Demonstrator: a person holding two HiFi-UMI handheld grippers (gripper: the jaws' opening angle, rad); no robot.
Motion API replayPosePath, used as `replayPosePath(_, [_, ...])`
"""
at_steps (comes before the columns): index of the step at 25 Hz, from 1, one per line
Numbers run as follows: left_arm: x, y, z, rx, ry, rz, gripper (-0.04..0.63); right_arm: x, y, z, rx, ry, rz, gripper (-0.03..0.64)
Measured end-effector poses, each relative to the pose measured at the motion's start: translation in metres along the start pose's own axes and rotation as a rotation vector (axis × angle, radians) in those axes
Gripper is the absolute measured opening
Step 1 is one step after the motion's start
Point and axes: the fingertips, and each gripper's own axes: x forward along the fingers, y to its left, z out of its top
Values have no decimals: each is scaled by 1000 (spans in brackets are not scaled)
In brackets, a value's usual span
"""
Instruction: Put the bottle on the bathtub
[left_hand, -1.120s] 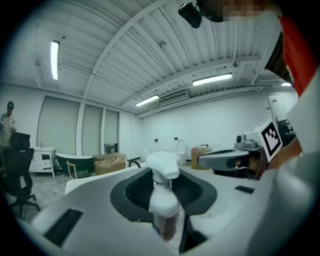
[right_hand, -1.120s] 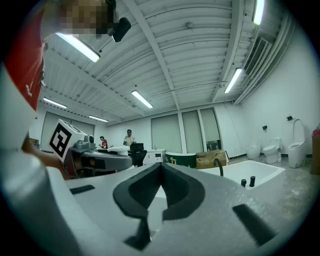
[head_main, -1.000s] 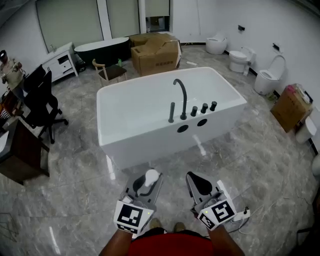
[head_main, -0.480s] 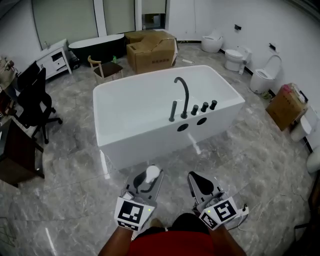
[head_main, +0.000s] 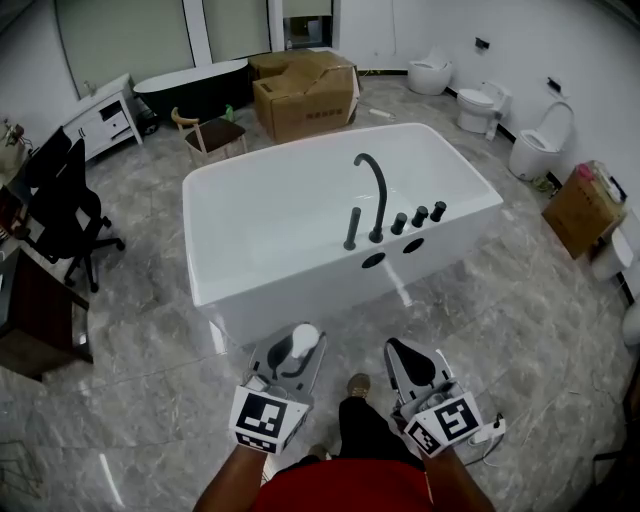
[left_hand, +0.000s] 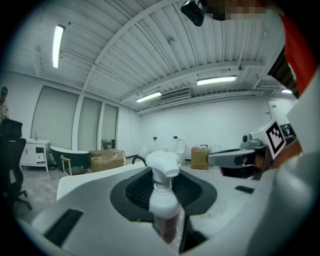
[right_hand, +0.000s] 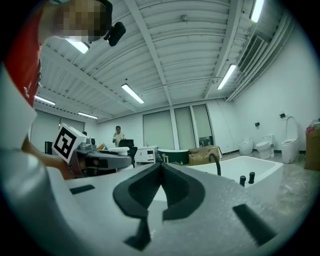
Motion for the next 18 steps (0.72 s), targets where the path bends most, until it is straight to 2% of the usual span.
replayPosePath(4, [47, 29, -4, -5, 43, 24, 104, 43, -44, 2, -5, -12, 6, 5])
replayPosePath(8, [104, 61, -10, -3, 10, 52, 104, 87, -91, 7, -13, -15, 25, 5])
replayPosePath(14, [181, 100, -26, 15, 21, 110, 104, 140, -158, 6, 14, 3, 66, 5])
replayPosePath(18, [222, 118, -38, 3, 53, 122, 104, 168, -185, 4, 6, 21, 92, 5])
